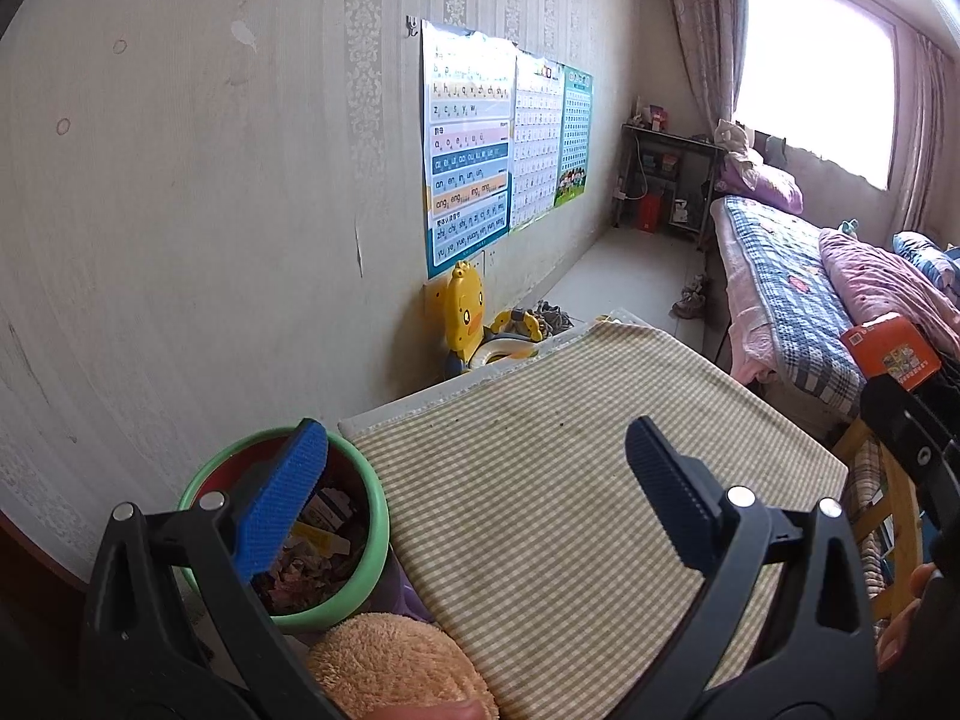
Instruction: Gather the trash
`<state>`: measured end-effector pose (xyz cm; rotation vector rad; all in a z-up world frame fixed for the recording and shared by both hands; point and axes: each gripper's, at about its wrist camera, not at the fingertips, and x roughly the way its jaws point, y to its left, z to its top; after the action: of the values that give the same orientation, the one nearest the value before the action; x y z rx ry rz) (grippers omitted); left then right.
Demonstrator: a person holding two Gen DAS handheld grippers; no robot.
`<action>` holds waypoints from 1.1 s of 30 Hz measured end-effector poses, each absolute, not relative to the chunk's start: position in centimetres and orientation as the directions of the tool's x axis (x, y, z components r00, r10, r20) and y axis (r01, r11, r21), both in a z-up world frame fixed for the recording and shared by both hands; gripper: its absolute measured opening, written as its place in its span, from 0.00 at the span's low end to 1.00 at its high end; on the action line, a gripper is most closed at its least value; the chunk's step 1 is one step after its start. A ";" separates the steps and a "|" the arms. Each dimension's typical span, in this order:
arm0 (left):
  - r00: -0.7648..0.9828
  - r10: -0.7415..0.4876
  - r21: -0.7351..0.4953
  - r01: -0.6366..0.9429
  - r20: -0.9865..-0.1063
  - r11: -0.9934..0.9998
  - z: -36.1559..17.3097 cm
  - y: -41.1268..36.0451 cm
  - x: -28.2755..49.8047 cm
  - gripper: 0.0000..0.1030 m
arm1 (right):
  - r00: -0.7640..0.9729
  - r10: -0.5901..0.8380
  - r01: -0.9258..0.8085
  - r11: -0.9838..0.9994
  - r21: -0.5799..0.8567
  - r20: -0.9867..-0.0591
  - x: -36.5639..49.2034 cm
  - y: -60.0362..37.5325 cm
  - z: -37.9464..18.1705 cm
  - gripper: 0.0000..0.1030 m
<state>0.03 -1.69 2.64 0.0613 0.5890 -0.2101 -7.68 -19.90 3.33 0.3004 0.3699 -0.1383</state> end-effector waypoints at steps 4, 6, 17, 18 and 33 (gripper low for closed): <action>0.809 -0.176 -0.001 0.212 -0.561 0.977 2.5 -1.6 0.1 0.95 | 0.922 -0.079 0.188 0.947 0.260 -0.378 -7.5 -19.7 3.2 0.93; 0.808 -0.175 -0.002 0.211 -0.563 0.978 2.4 -1.5 0.2 0.95 | 0.922 -0.078 0.187 0.948 0.257 -0.380 -7.4 -19.7 3.2 0.93; 0.806 -0.174 -0.003 0.209 -0.566 0.978 2.2 -1.3 0.4 0.95 | 0.915 -0.081 0.189 0.952 0.243 -0.395 -7.0 -19.5 2.6 0.93; 0.806 -0.173 -0.002 0.209 -0.567 0.978 2.1 -1.3 0.4 0.95 | 0.914 -0.081 0.189 0.952 0.242 -0.398 -7.0 -19.5 2.5 0.93; 0.782 -0.185 -0.011 0.222 -0.595 0.975 1.1 -1.6 0.8 0.95 | 0.897 -0.081 0.204 0.948 0.245 -0.435 -6.2 -20.0 1.4 0.93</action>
<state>0.83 -1.62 1.13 0.0602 0.6359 -0.2196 -6.22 -20.04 1.39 0.2911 0.4348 -0.1498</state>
